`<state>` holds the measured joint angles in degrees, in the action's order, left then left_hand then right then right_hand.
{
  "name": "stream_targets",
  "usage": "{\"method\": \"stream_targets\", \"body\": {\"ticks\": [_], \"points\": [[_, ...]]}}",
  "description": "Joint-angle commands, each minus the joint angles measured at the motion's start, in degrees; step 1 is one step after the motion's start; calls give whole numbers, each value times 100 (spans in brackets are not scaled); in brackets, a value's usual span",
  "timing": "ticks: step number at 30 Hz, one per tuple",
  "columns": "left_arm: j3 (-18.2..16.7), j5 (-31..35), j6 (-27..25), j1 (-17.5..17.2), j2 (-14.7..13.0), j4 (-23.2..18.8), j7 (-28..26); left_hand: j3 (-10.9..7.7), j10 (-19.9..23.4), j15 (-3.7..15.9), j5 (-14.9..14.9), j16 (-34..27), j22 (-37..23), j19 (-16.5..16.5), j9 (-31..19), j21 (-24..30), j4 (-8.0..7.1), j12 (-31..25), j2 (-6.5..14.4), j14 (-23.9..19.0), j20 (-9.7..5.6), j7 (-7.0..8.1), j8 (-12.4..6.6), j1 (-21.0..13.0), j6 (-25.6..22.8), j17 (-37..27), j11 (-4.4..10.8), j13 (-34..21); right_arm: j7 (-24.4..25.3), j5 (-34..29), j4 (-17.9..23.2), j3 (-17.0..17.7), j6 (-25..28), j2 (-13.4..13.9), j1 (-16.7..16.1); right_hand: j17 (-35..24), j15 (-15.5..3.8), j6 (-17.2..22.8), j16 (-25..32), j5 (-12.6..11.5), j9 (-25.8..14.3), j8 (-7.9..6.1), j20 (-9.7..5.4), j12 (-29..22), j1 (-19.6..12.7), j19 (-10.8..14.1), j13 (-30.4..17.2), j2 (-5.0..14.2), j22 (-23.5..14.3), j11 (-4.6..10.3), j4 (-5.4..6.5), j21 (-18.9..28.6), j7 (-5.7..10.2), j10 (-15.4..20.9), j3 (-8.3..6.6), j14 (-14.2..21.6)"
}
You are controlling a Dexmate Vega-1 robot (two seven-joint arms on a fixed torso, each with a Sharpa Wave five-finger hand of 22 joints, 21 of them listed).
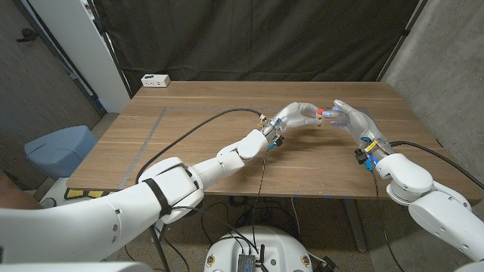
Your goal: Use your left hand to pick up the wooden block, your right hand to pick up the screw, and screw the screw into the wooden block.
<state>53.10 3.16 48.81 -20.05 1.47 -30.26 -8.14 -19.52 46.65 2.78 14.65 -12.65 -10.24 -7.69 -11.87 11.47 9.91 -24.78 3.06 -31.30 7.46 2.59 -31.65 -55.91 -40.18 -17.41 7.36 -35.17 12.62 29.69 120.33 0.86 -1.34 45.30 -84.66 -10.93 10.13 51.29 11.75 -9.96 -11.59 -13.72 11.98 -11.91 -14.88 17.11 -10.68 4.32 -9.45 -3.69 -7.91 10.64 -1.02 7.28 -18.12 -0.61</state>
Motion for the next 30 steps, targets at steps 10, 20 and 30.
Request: {"method": "stream_targets", "body": {"ticks": [10, 20, 30], "points": [[58, -103, 57, 135, 108, 294, 67, -158, 548, 522, 38, -11, -16, -19, -22, 13, -118, -365, 141, -26, -25, 320, -50, 51, -1221, -10, 499, -118, 51, 1, 13, 96, -9, -35, -69, -6, 25, 3, 36, -11, -9, 13, 17, -3, -11, 61, -8, 32, -24, -17, -31, 43, -7, 40, -1, 36], [78, -126, 82, 152, 91, 298, 90, -158, 547, 527, 39, -13, -16, -19, -22, 13, -114, -362, 143, -24, -24, 312, -42, 44, -1201, -13, 502, -114, 178, -95, 18, 102, -3, -116, -34, -7, 26, -192, 38, -9, -12, 113, 12, 21, -15, 105, -9, 32, -24, -68, -32, 44, 13, 34, -2, 73], [59, -97, 45, 88, -21, 84, 106, -158, 544, 530, 40, -11, -16, -14, -23, 11, -112, -360, 139, -22, -21, 306, -44, 44, -1206, -11, 500, -113, 240, -150, -4, 17, 25, -172, 91, -8, 45, -564, 27, -6, -18, 262, 20, 63, -11, 133, -12, 10, -23, -128, -34, 31, 82, -34, 7, 94]]}}
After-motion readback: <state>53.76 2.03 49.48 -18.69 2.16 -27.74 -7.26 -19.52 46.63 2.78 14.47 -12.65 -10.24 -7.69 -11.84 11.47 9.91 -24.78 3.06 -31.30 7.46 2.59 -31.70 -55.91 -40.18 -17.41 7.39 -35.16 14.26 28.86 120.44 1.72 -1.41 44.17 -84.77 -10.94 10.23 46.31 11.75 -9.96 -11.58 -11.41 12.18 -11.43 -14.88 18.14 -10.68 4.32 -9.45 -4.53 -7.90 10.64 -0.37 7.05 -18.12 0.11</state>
